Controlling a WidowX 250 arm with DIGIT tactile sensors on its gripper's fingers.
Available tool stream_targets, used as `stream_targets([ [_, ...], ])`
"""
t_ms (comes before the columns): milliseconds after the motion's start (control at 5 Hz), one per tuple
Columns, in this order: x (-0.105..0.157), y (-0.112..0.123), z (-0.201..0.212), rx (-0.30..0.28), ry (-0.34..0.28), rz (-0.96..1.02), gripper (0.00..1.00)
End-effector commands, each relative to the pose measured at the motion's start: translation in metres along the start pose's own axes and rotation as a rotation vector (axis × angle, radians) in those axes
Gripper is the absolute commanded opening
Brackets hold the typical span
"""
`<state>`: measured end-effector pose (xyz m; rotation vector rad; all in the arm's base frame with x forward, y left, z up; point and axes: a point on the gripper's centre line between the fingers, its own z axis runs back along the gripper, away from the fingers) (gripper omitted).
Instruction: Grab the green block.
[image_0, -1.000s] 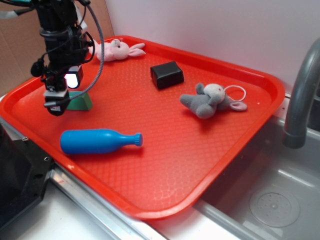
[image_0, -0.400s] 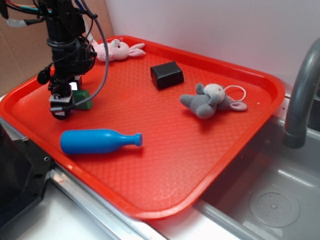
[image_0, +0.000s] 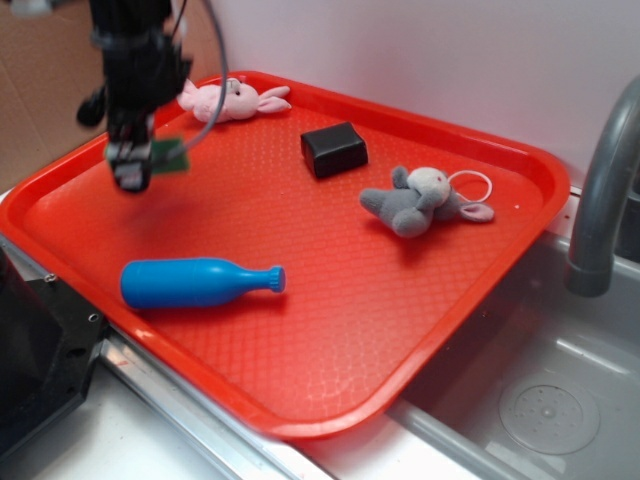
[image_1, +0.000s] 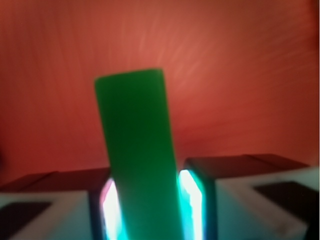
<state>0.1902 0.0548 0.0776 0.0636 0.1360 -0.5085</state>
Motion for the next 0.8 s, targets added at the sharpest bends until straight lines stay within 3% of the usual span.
stream_targets([
  [0, 0.016, -0.024, 0.112, -0.047, -0.116, 0.472, 0.00],
  [200, 0.000, -0.019, 0.161, -0.077, -0.196, 0.533, 0.00],
  [400, -0.011, -0.010, 0.192, -0.096, -0.236, 0.553, 0.00],
  [600, -0.004, -0.007, 0.185, -0.071, -0.212, 0.569, 0.00],
])
